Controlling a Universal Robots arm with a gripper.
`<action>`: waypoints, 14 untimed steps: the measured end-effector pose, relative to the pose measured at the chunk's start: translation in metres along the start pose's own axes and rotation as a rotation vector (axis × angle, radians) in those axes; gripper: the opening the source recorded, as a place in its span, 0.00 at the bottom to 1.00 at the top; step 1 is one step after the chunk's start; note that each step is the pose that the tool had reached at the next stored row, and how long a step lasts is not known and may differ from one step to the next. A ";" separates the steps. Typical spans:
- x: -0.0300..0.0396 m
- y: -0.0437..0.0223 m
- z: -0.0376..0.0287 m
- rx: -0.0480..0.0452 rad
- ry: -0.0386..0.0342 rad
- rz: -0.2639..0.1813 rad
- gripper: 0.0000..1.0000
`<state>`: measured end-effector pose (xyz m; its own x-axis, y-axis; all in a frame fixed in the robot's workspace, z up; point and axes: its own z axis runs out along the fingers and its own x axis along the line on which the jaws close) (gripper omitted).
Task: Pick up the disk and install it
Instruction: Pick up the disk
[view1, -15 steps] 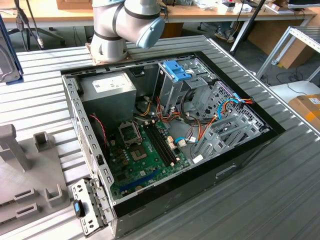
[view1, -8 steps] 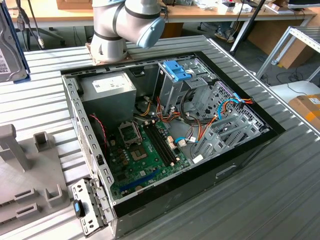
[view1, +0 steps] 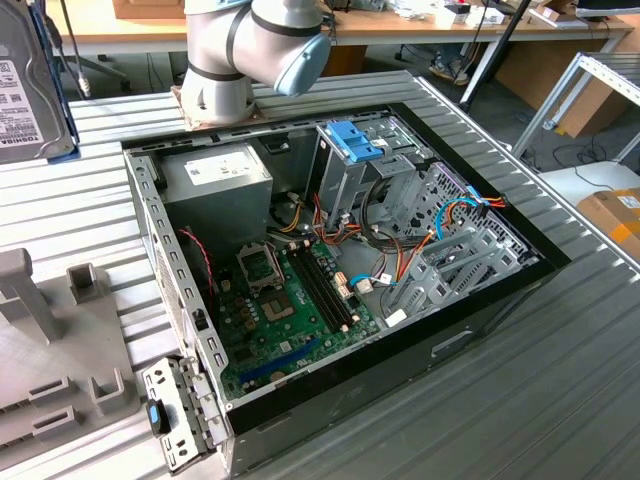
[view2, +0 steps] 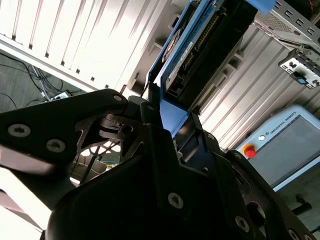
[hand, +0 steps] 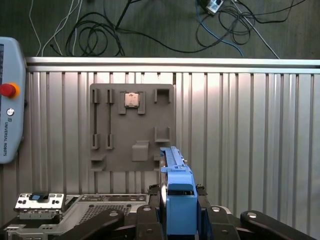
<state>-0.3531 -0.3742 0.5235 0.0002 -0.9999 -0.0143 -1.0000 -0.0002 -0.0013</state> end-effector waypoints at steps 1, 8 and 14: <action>-0.0001 -0.0016 0.0000 0.0000 0.0000 0.000 0.36; -0.0009 -0.0135 0.0000 0.0000 0.0000 0.000 0.36; -0.0023 -0.0345 0.0001 0.0000 0.0000 0.000 0.36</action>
<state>-0.3186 -0.3719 0.5235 0.0002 -0.9999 -0.0143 -1.0000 -0.0002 -0.0013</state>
